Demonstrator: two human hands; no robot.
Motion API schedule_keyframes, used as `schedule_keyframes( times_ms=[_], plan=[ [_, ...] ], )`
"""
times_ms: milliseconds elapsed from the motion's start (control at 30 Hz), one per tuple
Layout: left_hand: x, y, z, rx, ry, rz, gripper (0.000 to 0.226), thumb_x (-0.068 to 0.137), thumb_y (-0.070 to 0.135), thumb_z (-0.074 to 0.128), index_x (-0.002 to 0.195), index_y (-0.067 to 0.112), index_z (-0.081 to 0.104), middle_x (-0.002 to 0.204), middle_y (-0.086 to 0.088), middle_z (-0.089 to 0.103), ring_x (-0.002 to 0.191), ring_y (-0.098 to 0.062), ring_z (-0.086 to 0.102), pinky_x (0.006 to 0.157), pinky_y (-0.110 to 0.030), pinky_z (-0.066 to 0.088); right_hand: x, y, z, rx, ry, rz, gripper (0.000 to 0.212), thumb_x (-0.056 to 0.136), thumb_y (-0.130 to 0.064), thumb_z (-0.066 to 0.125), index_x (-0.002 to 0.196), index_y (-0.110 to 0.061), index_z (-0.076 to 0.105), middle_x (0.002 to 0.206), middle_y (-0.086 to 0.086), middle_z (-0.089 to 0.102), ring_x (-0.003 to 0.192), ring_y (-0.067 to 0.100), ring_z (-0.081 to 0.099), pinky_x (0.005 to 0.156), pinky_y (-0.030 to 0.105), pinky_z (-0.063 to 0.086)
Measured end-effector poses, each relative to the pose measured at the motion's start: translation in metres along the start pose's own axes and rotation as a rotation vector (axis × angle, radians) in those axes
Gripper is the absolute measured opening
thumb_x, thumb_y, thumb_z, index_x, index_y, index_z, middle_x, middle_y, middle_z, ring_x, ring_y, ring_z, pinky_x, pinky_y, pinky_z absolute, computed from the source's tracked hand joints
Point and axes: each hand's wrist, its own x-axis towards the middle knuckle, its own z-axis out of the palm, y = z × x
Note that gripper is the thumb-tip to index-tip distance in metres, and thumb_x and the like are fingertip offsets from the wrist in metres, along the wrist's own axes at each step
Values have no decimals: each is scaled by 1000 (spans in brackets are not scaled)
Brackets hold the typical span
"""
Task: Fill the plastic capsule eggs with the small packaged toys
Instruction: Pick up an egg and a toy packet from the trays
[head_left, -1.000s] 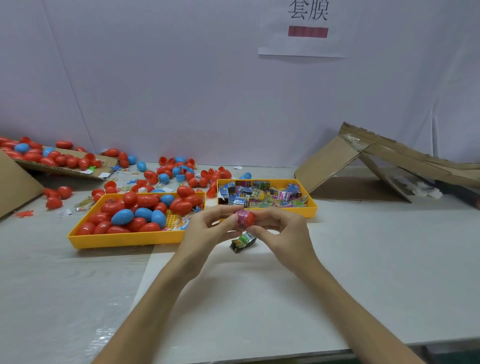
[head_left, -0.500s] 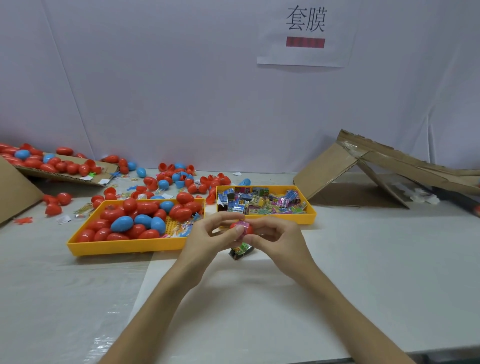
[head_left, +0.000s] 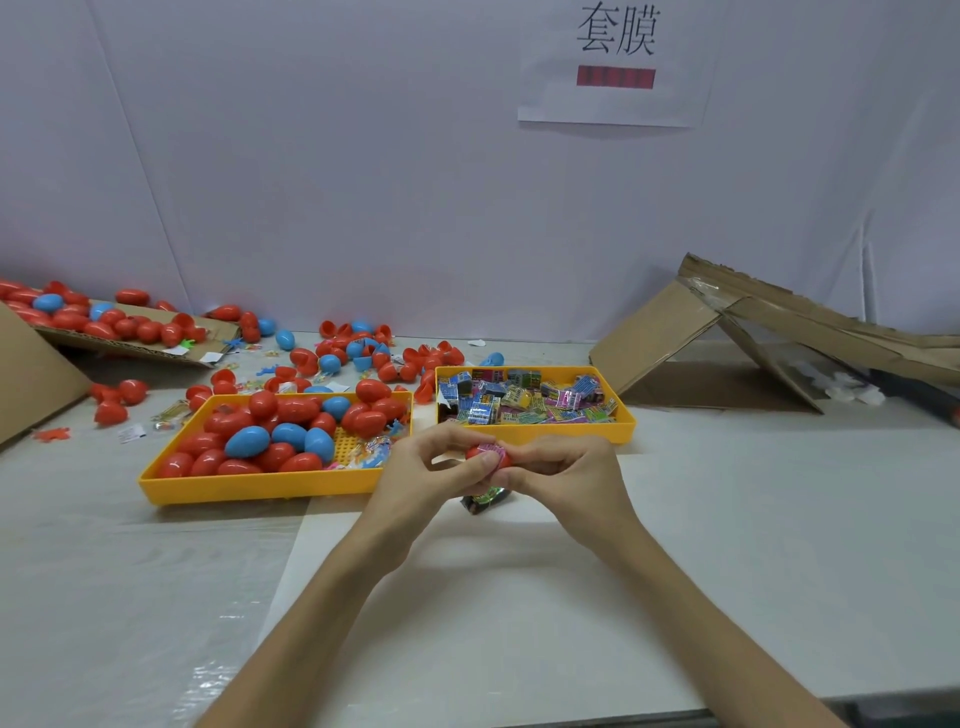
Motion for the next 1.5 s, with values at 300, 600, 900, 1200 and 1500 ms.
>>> schedule_keyframes(
  times_ms=[300,600,900,1200,1500],
  plan=[
    [1,-2,-1,92,61,88,28,76,3,85,92,23,73,97,2,74,94,-20,73,75,-26,58,5,-3,-1,148,-57,157,39,86,-23,77,124,-16,69,107,7,75,101,24,72,83,40,61],
    [2,-2,-2,53,106,42,25,83,25,78,105,15,73,101,-1,75,95,-19,74,76,-27,60,6,0,-4,90,-24,112,24,84,-7,78,107,-15,76,101,3,78,96,22,74,78,30,59],
    [2,-2,-1,56,53,26,28,84,7,80,109,18,72,101,2,77,92,-20,75,74,-27,60,7,-1,-4,119,-3,162,23,86,-18,76,109,-17,75,106,2,76,96,24,74,72,32,60],
    [-2,-26,0,970,-48,229,40,89,33,73,126,34,58,124,18,56,111,-4,55,90,-26,50,39,1,-35,573,175,674,22,93,-16,67,114,-7,68,101,11,75,82,19,74,65,23,58],
    [1,-29,0,940,-49,123,44,90,17,68,129,33,56,109,12,62,96,-5,60,83,-21,53,139,-68,-134,903,638,416,38,104,-22,48,136,-5,41,115,22,59,107,34,63,100,41,50]
  ],
)
